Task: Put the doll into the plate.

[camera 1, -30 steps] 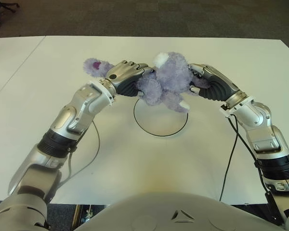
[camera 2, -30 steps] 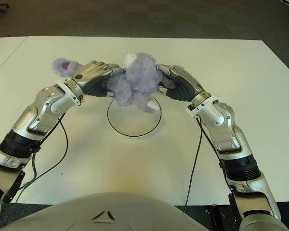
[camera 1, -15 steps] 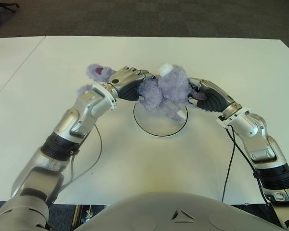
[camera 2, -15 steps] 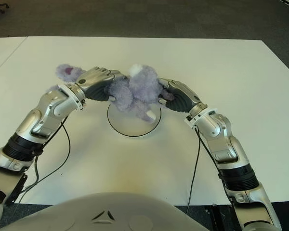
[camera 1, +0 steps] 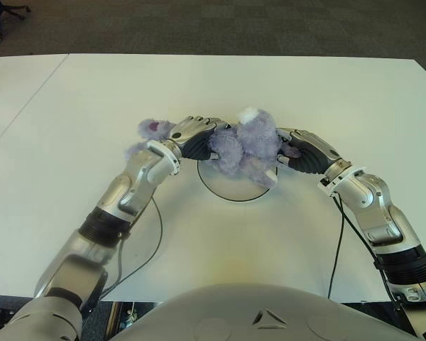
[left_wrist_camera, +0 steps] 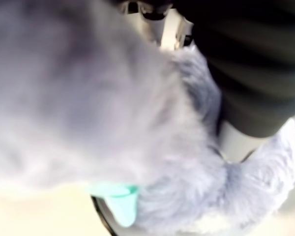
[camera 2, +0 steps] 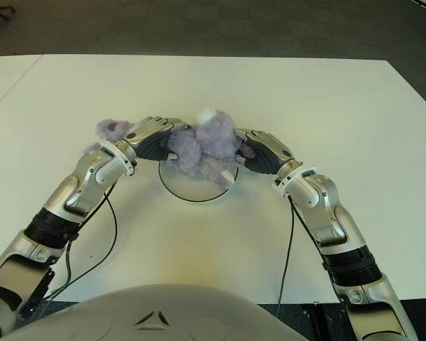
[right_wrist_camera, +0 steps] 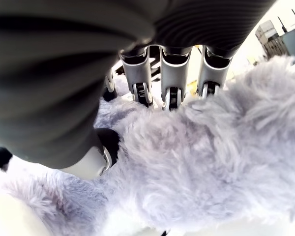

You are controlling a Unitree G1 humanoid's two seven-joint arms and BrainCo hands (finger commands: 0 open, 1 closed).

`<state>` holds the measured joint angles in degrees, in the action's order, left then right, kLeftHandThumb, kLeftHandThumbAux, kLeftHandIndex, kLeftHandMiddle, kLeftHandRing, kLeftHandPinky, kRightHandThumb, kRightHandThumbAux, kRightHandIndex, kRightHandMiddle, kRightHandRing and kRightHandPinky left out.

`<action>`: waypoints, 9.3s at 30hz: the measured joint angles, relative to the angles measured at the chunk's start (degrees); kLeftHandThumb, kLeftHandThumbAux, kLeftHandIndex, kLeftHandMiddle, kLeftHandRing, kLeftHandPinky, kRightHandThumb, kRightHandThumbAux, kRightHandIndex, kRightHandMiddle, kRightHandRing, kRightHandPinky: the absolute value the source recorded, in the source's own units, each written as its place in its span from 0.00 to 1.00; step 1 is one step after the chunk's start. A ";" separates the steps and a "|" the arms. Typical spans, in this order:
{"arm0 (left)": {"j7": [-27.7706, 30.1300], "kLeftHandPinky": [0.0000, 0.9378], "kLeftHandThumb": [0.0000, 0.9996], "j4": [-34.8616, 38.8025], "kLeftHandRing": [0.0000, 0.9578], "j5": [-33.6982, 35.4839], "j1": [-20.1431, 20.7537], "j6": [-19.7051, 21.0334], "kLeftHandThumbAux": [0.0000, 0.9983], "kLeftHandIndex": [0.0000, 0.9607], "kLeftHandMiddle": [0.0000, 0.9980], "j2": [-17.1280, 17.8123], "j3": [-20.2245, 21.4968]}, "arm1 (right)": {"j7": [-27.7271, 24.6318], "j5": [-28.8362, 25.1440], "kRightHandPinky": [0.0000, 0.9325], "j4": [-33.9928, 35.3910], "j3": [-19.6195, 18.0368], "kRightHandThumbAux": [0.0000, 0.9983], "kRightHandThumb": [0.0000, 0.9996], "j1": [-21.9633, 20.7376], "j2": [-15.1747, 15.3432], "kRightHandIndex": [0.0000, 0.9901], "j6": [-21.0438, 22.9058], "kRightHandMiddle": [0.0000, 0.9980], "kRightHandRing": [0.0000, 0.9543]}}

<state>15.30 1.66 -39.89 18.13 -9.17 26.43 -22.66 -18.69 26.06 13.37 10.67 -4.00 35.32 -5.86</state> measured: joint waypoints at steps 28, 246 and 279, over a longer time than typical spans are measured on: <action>-3.23 0.92 0.74 -2.58 0.93 1.50 -0.07 -2.62 0.70 0.46 0.95 -0.01 0.09 | 3.36 1.23 0.91 -9.29 1.56 0.71 0.72 -3.05 -1.08 0.44 -3.24 0.87 0.90; 11.28 0.00 0.00 -77.05 0.00 63.49 36.31 -4.46 0.46 0.00 0.00 5.25 54.30 | -1.83 -47.29 0.04 -88.10 -43.51 0.77 0.00 -58.22 -1.42 0.08 -8.13 0.07 0.04; 5.59 0.00 0.00 -77.36 0.00 66.89 26.39 -15.53 0.43 0.00 0.00 -16.03 61.79 | 14.18 -44.88 0.00 -88.53 -44.42 0.75 0.00 -43.03 -24.89 0.03 -27.92 0.03 0.01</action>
<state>20.89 -75.71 27.00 44.52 -24.69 10.40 39.13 -4.51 -18.82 -75.16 -33.74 -47.03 10.43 -33.78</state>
